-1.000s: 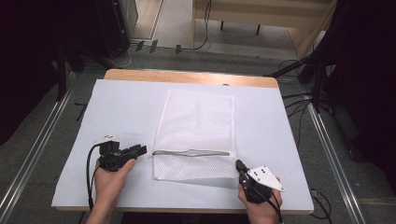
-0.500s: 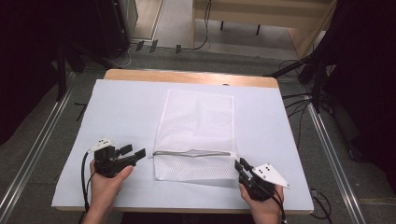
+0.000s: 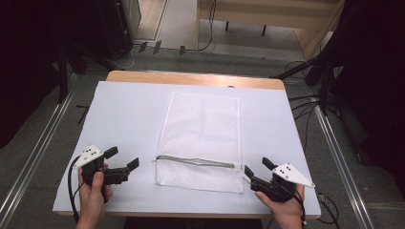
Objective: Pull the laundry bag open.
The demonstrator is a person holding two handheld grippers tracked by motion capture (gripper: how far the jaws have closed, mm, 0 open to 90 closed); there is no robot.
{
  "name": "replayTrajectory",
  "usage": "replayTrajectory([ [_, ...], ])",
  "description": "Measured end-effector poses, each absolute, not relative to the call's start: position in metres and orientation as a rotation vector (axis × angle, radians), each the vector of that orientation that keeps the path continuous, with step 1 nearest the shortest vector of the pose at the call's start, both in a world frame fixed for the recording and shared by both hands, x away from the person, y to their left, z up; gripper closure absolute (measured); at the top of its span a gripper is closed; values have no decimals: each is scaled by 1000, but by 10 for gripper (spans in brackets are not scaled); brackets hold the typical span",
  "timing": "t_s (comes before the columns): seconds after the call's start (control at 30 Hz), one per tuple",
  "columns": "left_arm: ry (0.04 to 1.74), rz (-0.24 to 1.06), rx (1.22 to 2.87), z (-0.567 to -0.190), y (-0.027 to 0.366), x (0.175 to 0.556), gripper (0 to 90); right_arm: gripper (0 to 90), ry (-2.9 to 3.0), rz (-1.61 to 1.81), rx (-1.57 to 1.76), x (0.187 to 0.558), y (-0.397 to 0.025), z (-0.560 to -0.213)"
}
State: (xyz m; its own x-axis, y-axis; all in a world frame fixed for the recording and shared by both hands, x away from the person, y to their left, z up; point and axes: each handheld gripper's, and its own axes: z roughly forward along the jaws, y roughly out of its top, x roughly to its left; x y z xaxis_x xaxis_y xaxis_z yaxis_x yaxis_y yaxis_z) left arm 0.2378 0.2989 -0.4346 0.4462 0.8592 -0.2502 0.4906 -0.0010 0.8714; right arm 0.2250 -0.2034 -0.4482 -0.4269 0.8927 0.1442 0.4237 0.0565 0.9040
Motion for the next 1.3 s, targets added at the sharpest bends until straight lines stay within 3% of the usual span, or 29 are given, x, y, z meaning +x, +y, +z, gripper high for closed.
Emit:
replayTrajectory([
  [0.3,1184,516,1723,-436,312,232,0,221,1843,1351,1348,227,-230,-446],
  [1.13,1230,574,1687,-440,359,231,0,209,1702,1248,1466,229,-305,-449],
  [1.3,1239,584,1679,-440,365,229,0,166,1716,1243,1498,229,-316,-449],
])
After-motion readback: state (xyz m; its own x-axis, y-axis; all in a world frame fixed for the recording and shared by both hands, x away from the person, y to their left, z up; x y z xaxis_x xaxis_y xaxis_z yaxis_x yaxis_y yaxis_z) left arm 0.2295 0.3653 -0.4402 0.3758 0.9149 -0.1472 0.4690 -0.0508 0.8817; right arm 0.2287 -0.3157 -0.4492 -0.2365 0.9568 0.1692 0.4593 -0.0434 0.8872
